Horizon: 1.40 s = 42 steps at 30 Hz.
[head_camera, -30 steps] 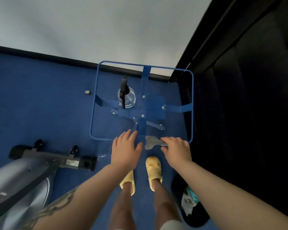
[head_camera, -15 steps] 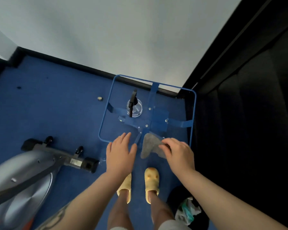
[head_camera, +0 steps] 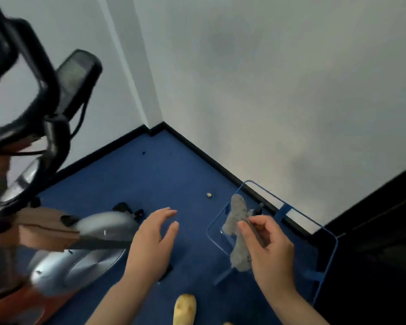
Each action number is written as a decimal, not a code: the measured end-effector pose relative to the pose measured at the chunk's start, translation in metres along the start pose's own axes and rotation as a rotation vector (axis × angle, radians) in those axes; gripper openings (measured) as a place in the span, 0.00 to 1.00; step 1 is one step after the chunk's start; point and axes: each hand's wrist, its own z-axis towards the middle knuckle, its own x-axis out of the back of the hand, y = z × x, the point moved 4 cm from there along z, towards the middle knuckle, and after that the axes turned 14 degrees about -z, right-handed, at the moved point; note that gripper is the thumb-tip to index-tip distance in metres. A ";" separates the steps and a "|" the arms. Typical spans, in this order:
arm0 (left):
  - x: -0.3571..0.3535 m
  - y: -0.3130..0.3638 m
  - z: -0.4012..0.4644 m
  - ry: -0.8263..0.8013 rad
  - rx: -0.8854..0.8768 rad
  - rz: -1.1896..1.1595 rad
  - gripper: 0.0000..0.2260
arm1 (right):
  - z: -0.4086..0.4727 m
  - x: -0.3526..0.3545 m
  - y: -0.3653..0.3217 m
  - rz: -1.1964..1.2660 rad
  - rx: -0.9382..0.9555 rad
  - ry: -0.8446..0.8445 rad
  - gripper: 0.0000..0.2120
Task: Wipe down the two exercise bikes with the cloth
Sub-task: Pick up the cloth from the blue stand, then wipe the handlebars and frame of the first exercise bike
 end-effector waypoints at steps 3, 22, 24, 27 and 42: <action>0.043 0.002 -0.024 0.129 0.002 -0.029 0.13 | -0.002 -0.021 -0.043 0.042 0.110 -0.096 0.05; 0.328 -0.065 -0.153 0.493 -0.035 -0.064 0.14 | -0.123 -0.188 -0.259 0.232 0.314 -0.211 0.03; 0.356 -0.081 -0.155 0.492 -0.039 -0.055 0.13 | -0.135 -0.207 -0.273 0.233 0.299 -0.181 0.03; 0.386 -0.099 -0.154 0.453 -0.026 -0.065 0.14 | -0.146 -0.232 -0.290 0.232 0.263 -0.138 0.03; 0.411 -0.111 -0.080 0.356 -0.061 -0.238 0.11 | -0.098 -0.355 -0.353 -0.422 0.665 -0.451 0.10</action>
